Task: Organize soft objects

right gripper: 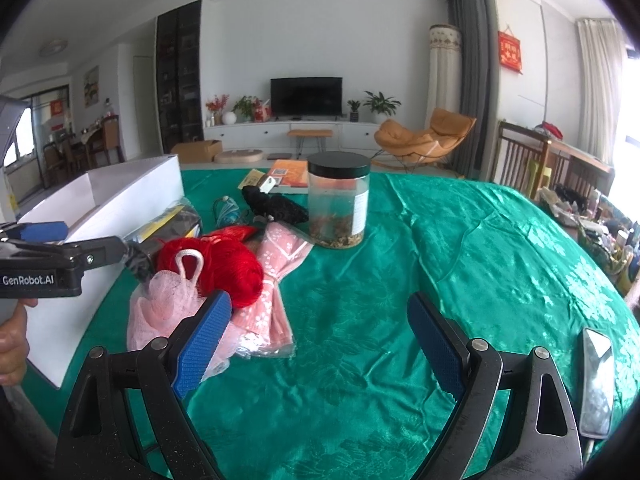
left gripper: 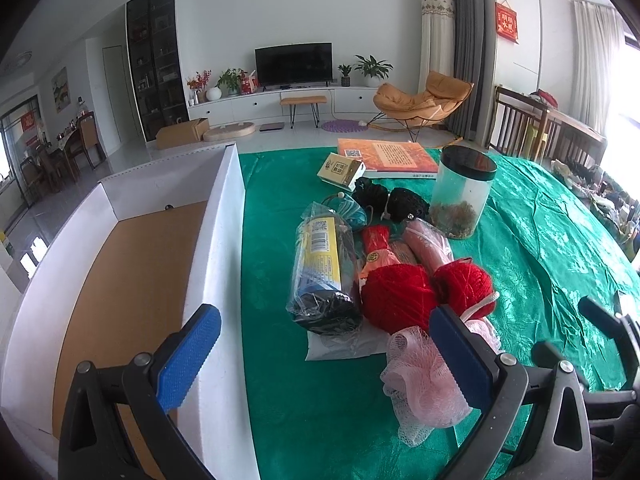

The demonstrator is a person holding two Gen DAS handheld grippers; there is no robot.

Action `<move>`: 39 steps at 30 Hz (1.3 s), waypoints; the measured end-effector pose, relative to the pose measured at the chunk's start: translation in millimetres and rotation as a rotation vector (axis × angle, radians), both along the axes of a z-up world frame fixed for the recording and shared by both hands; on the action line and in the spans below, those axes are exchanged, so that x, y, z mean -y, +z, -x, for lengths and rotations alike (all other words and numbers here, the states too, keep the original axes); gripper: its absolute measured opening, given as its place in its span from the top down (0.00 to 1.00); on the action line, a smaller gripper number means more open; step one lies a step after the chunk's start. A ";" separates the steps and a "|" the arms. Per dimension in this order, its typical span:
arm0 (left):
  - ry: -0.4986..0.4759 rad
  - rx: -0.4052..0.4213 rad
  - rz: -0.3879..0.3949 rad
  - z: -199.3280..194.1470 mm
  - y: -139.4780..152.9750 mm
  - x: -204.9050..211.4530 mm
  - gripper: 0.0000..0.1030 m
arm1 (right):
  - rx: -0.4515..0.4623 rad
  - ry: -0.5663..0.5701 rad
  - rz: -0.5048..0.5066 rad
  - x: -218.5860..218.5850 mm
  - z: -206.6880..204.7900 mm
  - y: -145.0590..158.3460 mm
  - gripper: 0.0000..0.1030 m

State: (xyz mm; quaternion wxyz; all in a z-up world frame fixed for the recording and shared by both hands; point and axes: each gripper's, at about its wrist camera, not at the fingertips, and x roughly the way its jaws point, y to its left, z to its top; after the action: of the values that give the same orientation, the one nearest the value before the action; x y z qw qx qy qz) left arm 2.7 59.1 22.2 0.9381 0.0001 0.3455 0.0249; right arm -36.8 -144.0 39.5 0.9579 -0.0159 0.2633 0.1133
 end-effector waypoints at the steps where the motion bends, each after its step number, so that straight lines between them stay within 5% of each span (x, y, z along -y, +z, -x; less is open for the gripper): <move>1: 0.007 0.006 0.006 0.6 2.6 -4.7 0.00 | -0.028 0.060 -0.028 -4.9 -2.4 -3.2 0.11; 5: 0.034 0.018 0.045 2.9 7.8 -19.8 0.00 | -0.158 0.286 -0.075 -39.5 -13.6 -20.2 0.11; 8: 0.032 0.015 0.067 4.4 7.8 -24.9 0.00 | -0.257 0.347 -0.018 -71.7 -24.6 -41.8 0.11; 11: 0.004 0.006 0.056 6.4 5.8 -18.8 0.00 | -0.309 0.136 0.106 -69.2 -49.5 -64.7 0.11; 15: -0.049 -0.017 0.029 6.8 -6.1 1.1 0.00 | -0.351 -0.295 -0.185 43.8 -80.9 -66.7 0.11; 18: -0.084 -0.066 -0.005 1.1 -27.0 20.8 0.00 | -0.341 -0.442 -0.265 98.9 -75.6 -66.2 0.11; 25: -0.142 -0.187 -0.063 -17.6 -82.3 57.6 0.00 | -0.302 -0.451 -0.358 103.5 -46.1 -56.2 0.11; 33: -0.143 -0.207 -0.105 -35.7 -107.8 72.4 0.00 | -0.393 -0.317 -0.116 48.7 -57.3 -68.6 0.11; 39: -0.119 -0.239 -0.077 -47.8 -114.8 67.0 0.00 | -0.424 -0.317 -0.067 43.5 -61.6 -76.4 0.10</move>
State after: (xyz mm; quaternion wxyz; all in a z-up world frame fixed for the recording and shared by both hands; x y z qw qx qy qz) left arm 50.5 -7.9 -92.6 0.8893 0.0596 0.4530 -0.0176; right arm 24.8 -187.5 -36.9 0.8871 0.0812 0.4535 -0.0288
